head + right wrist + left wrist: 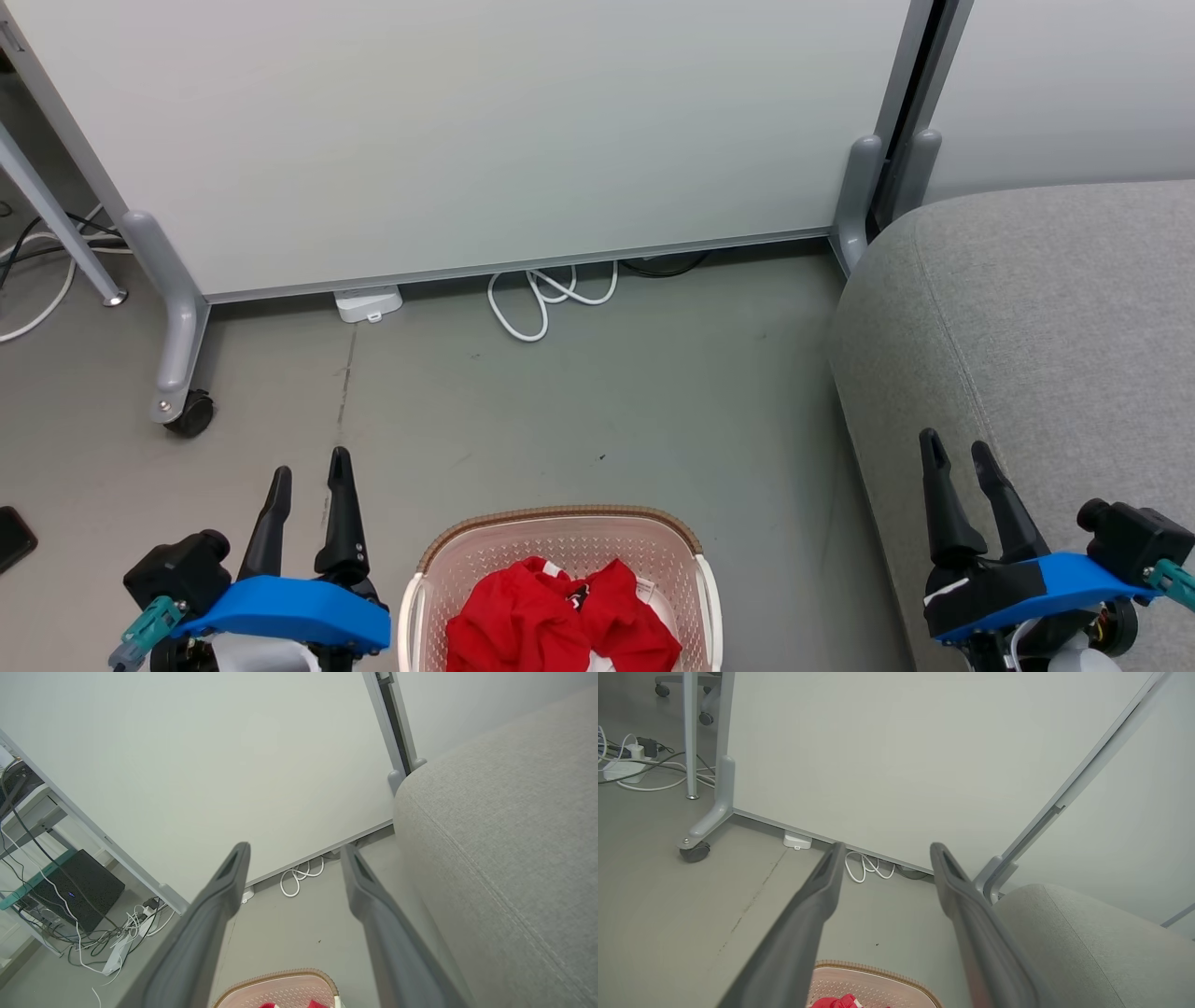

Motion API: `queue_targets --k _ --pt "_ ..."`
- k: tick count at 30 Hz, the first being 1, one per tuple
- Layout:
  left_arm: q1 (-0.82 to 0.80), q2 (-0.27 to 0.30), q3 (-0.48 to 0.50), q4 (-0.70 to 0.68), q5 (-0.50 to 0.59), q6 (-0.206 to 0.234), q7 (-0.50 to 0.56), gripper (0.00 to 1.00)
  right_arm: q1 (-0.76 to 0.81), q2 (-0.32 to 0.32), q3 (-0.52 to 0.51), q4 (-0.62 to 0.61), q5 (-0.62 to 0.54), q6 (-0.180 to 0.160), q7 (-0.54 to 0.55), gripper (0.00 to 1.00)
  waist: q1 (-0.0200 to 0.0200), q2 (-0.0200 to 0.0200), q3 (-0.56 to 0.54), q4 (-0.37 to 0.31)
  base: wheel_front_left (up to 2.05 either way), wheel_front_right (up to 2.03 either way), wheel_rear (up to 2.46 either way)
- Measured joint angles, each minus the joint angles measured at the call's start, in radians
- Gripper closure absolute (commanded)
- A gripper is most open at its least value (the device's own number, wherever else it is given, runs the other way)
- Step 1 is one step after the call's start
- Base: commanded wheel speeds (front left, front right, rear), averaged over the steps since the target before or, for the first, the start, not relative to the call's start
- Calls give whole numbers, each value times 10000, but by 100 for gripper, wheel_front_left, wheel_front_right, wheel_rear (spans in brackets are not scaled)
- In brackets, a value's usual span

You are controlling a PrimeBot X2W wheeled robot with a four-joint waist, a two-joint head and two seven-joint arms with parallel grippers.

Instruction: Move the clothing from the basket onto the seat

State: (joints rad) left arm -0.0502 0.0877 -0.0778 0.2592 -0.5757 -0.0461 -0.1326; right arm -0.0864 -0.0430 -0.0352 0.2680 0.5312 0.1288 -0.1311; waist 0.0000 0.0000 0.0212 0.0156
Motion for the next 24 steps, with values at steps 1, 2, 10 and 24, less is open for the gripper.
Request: queue_targets --k 1,2,10,24 --pt "-12 2 -6 -19 96 2 -27 0 -24 0 4 6 -96 2 -36 0 0 0 6 2 0 0 0" --pt "-25 4 -13 -29 188 2 -48 0 -27 -2 10 10 -201 2 -63 0 0 0 10 2 0 0 0" --pt "-30 6 -56 12 867 -44 -255 0 -34 -6 71 125 -955 2 -253 0 0 0 27 -8 0 0 0" --pt "-31 -54 -10 288 1952 -165 -614 0 -171 -19 109 318 -2364 4 -593 0 0 0 0 20 0 0 0"
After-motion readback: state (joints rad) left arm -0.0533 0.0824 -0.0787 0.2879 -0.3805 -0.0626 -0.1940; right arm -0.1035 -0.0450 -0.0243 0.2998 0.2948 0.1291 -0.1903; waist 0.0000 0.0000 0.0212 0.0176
